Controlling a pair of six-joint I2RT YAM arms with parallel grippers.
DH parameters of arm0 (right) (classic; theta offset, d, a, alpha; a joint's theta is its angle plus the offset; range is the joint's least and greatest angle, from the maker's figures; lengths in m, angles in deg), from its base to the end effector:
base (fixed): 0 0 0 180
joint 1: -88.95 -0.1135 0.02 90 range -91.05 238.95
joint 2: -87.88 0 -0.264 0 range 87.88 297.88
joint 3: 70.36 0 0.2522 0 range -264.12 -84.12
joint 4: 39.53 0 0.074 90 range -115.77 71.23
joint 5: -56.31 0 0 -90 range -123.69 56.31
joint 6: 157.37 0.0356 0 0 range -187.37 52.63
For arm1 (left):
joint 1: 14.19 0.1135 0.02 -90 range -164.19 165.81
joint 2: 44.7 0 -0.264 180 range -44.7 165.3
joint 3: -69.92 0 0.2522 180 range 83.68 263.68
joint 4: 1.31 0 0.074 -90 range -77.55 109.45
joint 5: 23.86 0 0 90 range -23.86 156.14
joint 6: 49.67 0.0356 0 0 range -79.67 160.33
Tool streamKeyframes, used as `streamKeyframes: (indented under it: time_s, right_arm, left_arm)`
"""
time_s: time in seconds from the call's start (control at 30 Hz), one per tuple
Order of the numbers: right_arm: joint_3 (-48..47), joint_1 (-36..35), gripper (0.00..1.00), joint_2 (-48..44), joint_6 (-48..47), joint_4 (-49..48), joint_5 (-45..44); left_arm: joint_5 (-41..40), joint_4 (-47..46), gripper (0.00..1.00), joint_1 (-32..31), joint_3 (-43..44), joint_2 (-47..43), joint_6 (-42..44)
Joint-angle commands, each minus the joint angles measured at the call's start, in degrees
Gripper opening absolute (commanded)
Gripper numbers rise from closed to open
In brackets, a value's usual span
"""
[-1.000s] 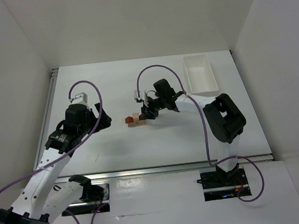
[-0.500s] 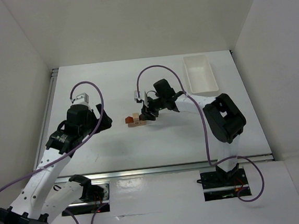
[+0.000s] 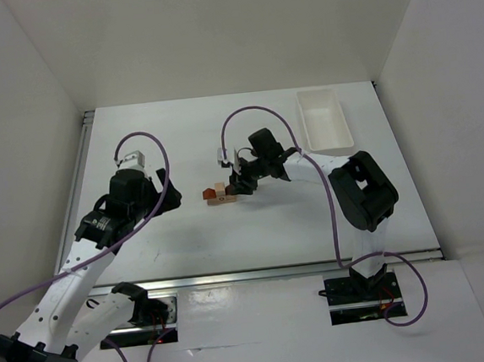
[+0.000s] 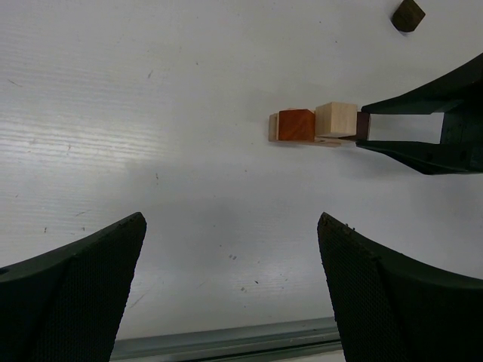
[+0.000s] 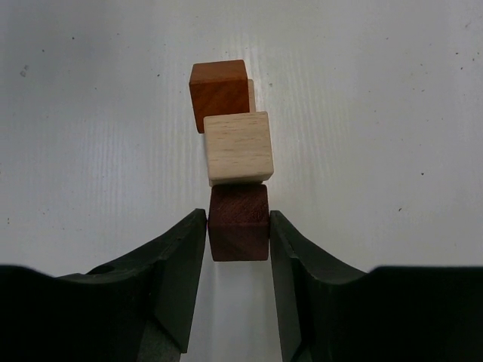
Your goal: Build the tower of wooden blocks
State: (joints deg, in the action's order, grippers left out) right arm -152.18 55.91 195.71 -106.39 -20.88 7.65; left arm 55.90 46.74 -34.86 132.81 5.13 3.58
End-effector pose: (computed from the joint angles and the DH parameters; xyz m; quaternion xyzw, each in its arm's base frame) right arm 0.3218 0.2373 0.1834 -0.6178 0.6182 0.3065 0.3771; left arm 0.1751 -0.0593 0.3097 -0.1644 0.8690 -0.1515 0.4415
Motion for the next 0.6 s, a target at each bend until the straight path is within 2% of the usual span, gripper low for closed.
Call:
streamKeyframes:
  time_s: [0.0, 0.03, 0.23, 0.3, 0.37, 0.57]
  right_arm:
    - [-1.47, -0.71, 0.46, -1.57, -1.40, 1.09, 2.07]
    - [-1.99, -0.71, 0.43, -1.57, -1.40, 1.70, 2.08]
    - [-2.00, -0.71, 0.43, -1.57, -1.40, 1.71, 2.60]
    - [-2.00, -0.71, 0.51, -1.57, -1.40, 1.71, 2.60]
    - [-2.00, -0.71, 0.51, -1.57, -1.40, 1.18, 2.60]
    - [-4.98, -0.71, 0.63, -2.27, -1.40, 2.32, 4.35]
  left_arm:
    - [-0.48, -0.71, 1.00, -0.69, 0.53, 0.01, -1.30]
    - [-0.48, -0.71, 1.00, -0.69, 0.53, 0.01, -1.30]
    - [-1.10, -0.71, 1.00, -1.22, 0.53, 0.53, -1.30]
    - [-1.10, -0.71, 1.00, -1.22, 0.53, 0.54, -1.30]
    - [-1.10, -0.71, 1.00, -1.22, 1.06, 0.54, -1.30]
    - [-1.63, -0.18, 1.00, -1.22, 1.68, 1.07, -1.30]
